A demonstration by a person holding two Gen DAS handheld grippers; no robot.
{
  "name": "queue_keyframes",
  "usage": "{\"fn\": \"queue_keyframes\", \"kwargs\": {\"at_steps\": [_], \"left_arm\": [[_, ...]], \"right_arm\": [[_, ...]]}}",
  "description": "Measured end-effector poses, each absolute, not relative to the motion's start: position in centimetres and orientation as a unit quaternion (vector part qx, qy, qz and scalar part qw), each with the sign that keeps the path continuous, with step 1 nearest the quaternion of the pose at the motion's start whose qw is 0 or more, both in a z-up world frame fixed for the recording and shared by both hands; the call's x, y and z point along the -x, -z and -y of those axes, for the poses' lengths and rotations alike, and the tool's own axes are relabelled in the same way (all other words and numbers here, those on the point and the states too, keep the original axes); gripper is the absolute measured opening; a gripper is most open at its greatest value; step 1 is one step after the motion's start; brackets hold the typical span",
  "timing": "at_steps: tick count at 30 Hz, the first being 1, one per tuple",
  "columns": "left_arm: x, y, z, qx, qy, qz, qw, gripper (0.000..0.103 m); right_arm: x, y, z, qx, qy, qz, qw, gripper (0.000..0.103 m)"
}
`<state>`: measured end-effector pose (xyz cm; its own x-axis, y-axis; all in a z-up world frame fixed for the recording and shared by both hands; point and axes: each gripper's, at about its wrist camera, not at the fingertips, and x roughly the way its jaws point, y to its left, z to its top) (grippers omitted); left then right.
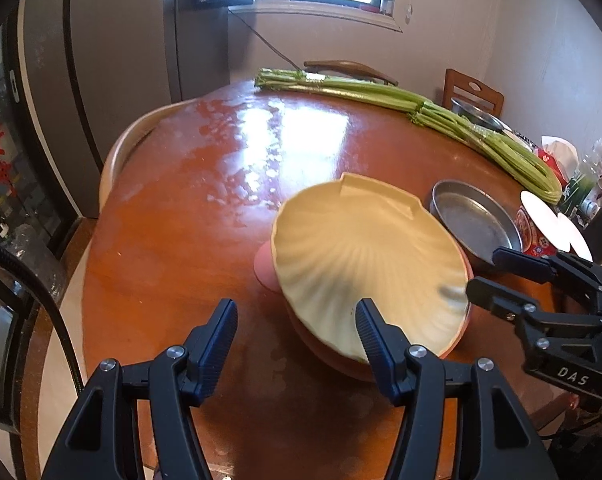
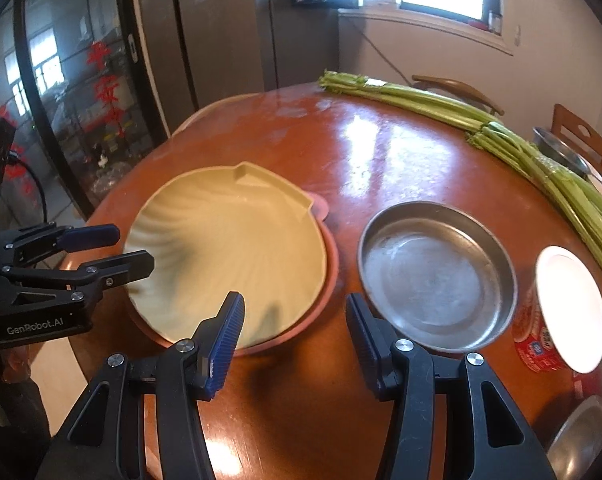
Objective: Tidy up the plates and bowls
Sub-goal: 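Open the right tool, release the cream plate and withdraw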
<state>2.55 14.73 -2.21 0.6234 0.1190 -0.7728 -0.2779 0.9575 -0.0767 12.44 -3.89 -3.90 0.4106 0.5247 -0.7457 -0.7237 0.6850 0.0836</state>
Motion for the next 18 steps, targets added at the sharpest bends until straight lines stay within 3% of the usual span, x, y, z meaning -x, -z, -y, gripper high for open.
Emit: {"fn": "queue_keyframes", "kwargs": {"at_steps": [18], "left_arm": [[-5.4,-2.7,-8.5,0.043,-0.057,-0.380,0.922,0.066]], "right_arm": [[-11.9,-0.3,11.3,0.054,-0.326,-0.355,0.874,0.055]]}}
